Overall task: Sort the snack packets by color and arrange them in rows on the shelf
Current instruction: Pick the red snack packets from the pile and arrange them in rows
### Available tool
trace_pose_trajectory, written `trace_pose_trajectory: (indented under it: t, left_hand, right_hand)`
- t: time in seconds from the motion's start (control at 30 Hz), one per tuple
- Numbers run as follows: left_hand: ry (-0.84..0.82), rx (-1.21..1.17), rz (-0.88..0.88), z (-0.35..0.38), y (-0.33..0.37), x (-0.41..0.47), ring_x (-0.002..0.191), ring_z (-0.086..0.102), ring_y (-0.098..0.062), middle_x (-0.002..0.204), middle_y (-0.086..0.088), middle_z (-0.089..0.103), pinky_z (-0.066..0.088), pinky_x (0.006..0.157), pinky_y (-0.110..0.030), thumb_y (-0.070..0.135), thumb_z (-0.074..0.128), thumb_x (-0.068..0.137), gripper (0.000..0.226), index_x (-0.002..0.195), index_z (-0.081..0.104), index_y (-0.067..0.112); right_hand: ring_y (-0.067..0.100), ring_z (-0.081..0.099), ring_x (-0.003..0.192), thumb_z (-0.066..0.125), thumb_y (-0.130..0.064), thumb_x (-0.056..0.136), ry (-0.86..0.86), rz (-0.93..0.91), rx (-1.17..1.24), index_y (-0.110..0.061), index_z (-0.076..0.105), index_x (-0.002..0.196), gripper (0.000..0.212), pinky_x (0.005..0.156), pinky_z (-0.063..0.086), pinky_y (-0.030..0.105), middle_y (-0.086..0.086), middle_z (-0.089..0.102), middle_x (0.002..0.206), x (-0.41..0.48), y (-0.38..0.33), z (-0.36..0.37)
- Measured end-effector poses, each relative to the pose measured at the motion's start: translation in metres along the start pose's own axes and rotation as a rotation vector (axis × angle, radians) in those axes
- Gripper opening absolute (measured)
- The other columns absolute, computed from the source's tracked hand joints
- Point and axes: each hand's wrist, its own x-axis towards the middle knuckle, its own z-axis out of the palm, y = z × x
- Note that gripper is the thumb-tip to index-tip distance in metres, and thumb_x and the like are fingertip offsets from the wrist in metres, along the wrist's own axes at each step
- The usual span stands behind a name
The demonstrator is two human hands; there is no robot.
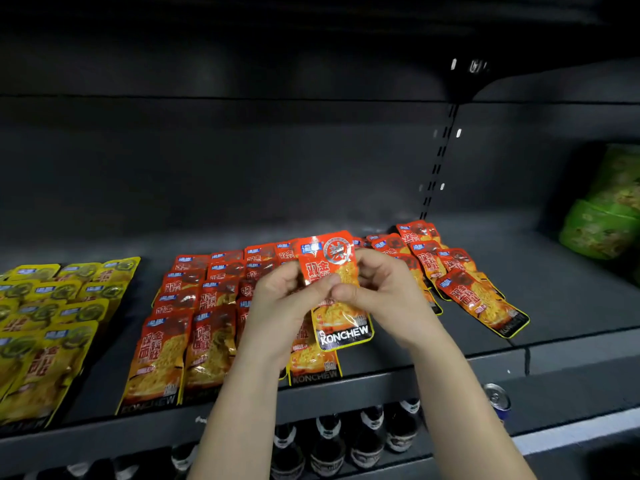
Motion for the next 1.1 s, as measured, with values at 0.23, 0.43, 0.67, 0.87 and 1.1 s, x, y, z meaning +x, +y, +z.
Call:
trace_pose_trajectory:
  t: [0.23, 0.43, 0.67, 0.87, 1.1]
  left_hand:
    - [-0.030, 0.251, -0.016, -0.013, 0.003, 0.000, 0.083, 0.069, -0.010, 0.091, 0.000, 0.075, 0.053, 0.069, -0.024, 0.021, 0.070, 0.083, 0.013, 0.095, 0.071, 0.016]
    - [0.066, 0.831, 0.076, -0.045, 0.004, 0.000, 0.085, 0.065, -0.001, 0.091, 0.013, 0.068, 0.052, 0.081, -0.026, 0.036, 0.073, 0.082, 0.025, 0.106, 0.068, 0.031]
    - [0.123, 1.276, 0.126, -0.062, 0.011, -0.006, 0.104, 0.061, -0.012, 0.115, 0.007, 0.065, 0.050, 0.091, -0.035, 0.038, 0.070, 0.084, 0.037, 0.118, 0.063, 0.027]
    - [0.185, 1.288, 0.163, -0.064, 0.009, -0.009, 0.107, 0.062, -0.015, 0.117, 0.004, 0.066, 0.050, 0.093, -0.044, 0.038, 0.069, 0.085, 0.034, 0.115, 0.065, 0.024]
    - [0.187, 1.250, 0.148, -0.062, 0.004, -0.008, 0.106, 0.062, -0.015, 0.115, 0.004, 0.066, 0.049, 0.094, -0.044, 0.036, 0.070, 0.084, 0.033, 0.115, 0.066, 0.024]
  right_hand:
    - [0.039, 0.067, 0.080, 0.080, -0.009, 0.073, 0.035, 0.091, -0.082, -0.002, 0.067, 0.100, 0.031, 0.080, 0.057, 0.047, 0.025, 0.071, 0.092, 0.003, 0.003, -0.004]
    - [0.027, 0.068, 0.086, 0.078, -0.004, 0.076, 0.134, 0.311, -0.206, 0.005, 0.061, 0.102, 0.032, 0.085, 0.057, 0.046, 0.022, 0.072, 0.095, 0.005, 0.020, -0.033]
    - [0.014, 0.066, 0.094, 0.078, -0.015, 0.080, 0.104, 0.440, -0.353, 0.002, 0.066, 0.102, 0.031, 0.091, 0.052, 0.035, 0.006, 0.071, 0.099, 0.002, 0.038, -0.034]
    - [0.022, 0.066, 0.105, 0.075, -0.015, 0.083, 0.123, 0.462, -0.359, 0.004, 0.064, 0.114, 0.038, 0.092, 0.051, 0.034, 0.012, 0.069, 0.113, 0.001, 0.046, -0.029]
    - [0.014, 0.063, 0.074, 0.075, -0.013, 0.083, 0.113, 0.423, -0.433, -0.007, 0.067, 0.079, 0.011, 0.076, 0.051, 0.030, 0.006, 0.070, 0.081, -0.004, 0.040, -0.020]
